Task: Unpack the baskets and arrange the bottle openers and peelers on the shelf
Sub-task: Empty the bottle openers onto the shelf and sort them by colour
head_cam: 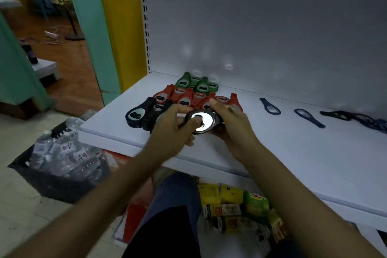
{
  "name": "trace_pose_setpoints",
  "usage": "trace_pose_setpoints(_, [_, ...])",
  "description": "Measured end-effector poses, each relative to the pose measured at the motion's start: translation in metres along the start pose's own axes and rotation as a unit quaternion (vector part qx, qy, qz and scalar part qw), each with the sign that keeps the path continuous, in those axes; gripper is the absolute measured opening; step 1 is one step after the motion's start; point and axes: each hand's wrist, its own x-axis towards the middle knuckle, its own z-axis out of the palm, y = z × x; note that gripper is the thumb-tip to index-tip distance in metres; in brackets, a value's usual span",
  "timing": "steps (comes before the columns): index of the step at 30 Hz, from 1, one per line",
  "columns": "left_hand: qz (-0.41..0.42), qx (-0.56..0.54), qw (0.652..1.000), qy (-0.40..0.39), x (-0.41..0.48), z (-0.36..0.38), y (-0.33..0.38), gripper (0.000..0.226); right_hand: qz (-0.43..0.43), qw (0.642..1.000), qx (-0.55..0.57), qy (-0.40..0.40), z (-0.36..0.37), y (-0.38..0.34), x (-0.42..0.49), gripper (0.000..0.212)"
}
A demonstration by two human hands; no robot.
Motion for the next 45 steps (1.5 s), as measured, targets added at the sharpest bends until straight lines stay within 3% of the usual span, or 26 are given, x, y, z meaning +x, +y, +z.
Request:
trace_pose_setpoints(2, [-0.001, 0.083, 0.993, -0.089, 0.016, -0.022, 0.015, 0.010, -0.042, 0.986, -0.136, -0.090, -0.018, -0.013, 0.001, 0.037])
trace_pose_setpoints(5, [0.000, 0.206, 0.948, -0.241, 0.045, -0.045, 0.042, 0.010, -0.032, 0.939, -0.265, -0.219, -0.027, -0.037, 0.003, 0.027])
trace_pose_setpoints(8, [-0.043, 0.274, 0.900, -0.335, 0.067, -0.051, 0.058, 0.020, 0.005, 0.926, -0.314, -0.208, -0.017, -0.045, 0.011, 0.021])
trace_pose_setpoints(11, [-0.058, 0.257, 0.923, -0.280, 0.078, -0.055, 0.054, 0.026, 0.096, 0.963, -0.220, -0.123, -0.002, -0.038, 0.014, 0.034])
trace_pose_setpoints(13, [0.040, 0.320, 0.927, -0.192, 0.078, -0.067, 0.042, 0.027, 0.117, 0.976, -0.180, -0.037, 0.011, -0.026, 0.015, 0.040])
trace_pose_setpoints(16, [0.207, 0.440, 0.865, -0.121, 0.065, -0.089, 0.020, 0.019, 0.105, 0.976, -0.173, 0.084, 0.030, -0.004, 0.017, 0.042])
trace_pose_setpoints(19, [0.253, 0.508, 0.806, -0.169, 0.052, -0.097, -0.001, 0.023, 0.088, 0.971, -0.177, 0.137, 0.046, 0.011, 0.020, 0.049])
trace_pose_setpoints(21, [0.267, 0.523, 0.786, -0.191, 0.047, -0.098, -0.010, 0.027, 0.076, 0.967, -0.188, 0.153, 0.054, 0.015, 0.023, 0.036])
trace_pose_setpoints(24, [0.292, 0.530, 0.770, -0.203, 0.046, -0.102, -0.013, 0.029, 0.059, 0.951, -0.257, 0.163, 0.064, 0.016, 0.027, 0.033])
trace_pose_setpoints(28, [0.307, 0.540, 0.755, -0.210, 0.049, -0.103, -0.017, 0.030, 0.056, 0.900, -0.405, 0.150, 0.068, 0.011, 0.030, 0.057])
trace_pose_setpoints(34, [0.318, 0.524, 0.762, -0.208, 0.051, -0.103, -0.018, 0.028, 0.142, 0.920, -0.356, 0.085, 0.077, -0.004, 0.028, 0.020])
trace_pose_setpoints(38, [0.318, 0.535, 0.753, -0.214, 0.052, -0.103, -0.017, 0.027, 0.178, 0.898, -0.399, 0.054, 0.082, -0.010, 0.024, 0.024])
trace_pose_setpoints(42, [0.298, 0.533, 0.760, -0.222, 0.055, -0.104, -0.012, 0.028, 0.127, 0.857, -0.498, 0.037, 0.084, -0.008, 0.022, 0.033])
trace_pose_setpoints(45, [0.284, 0.522, 0.776, -0.212, 0.059, -0.103, -0.002, 0.030, 0.098, 0.853, -0.511, 0.026, 0.081, -0.010, 0.021, 0.034])
